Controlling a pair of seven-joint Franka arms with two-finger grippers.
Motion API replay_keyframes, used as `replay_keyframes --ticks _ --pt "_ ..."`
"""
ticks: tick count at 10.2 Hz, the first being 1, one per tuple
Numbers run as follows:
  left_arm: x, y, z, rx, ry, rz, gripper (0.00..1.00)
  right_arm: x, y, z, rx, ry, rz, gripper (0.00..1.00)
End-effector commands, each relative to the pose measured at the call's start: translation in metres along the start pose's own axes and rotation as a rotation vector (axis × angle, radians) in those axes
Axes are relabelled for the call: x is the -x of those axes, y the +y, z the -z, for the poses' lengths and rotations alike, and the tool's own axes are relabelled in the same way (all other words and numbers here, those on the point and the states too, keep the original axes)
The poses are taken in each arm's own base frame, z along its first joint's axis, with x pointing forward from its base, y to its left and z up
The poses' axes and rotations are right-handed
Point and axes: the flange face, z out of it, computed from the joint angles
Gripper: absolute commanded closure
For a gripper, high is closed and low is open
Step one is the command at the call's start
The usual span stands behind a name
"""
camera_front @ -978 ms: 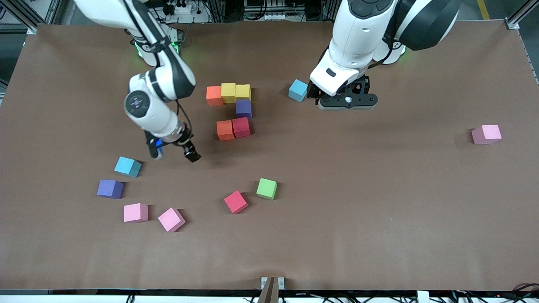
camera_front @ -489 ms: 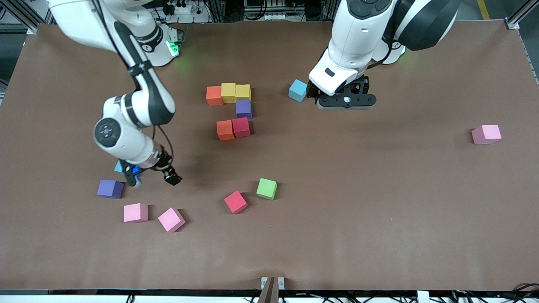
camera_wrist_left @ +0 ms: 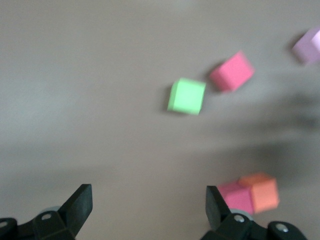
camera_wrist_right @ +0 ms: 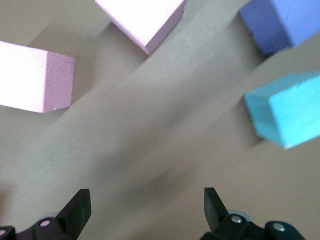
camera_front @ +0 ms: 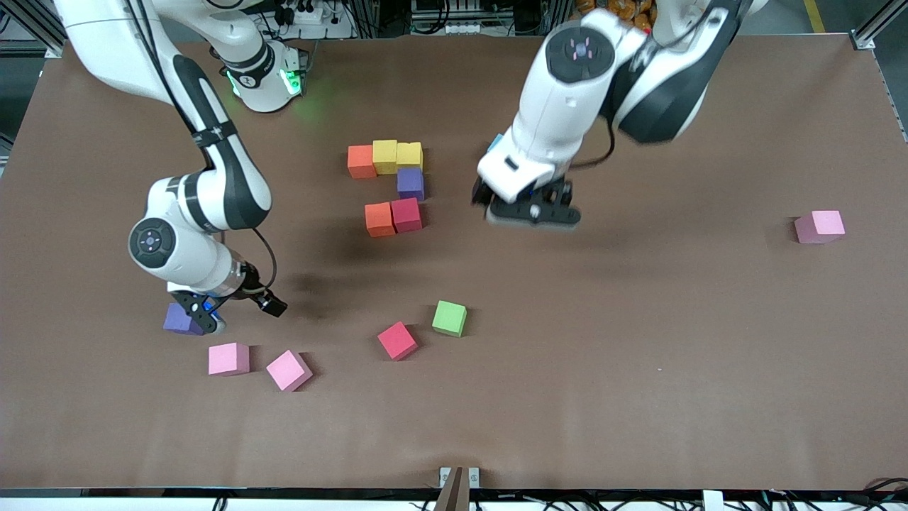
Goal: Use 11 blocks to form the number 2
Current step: 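Move the right gripper to the pink cube while the left gripper reaches green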
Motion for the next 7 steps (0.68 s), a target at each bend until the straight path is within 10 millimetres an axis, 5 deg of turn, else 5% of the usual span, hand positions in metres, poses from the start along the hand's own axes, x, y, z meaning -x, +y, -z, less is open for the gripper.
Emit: replay_keyframes --ticks 1,4,7 --pt "-0.041 -0.002 -0.042 0.061 0.172 -0.027 0.00 -0.032 0.023 0.013 0.019 -0.017 0.262 0.00" --pt "-0.065 -0.017 -0.112 0.010 0.376 -0.084 0.00 -0.048 0.032 -0.008 0.022 -0.024 0.514 0.00" --pt "-0.048 0.024 -0.190 0.047 0.486 0.144 0.00 -0.049 0.011 -0.058 0.006 0.028 0.620 0.00"
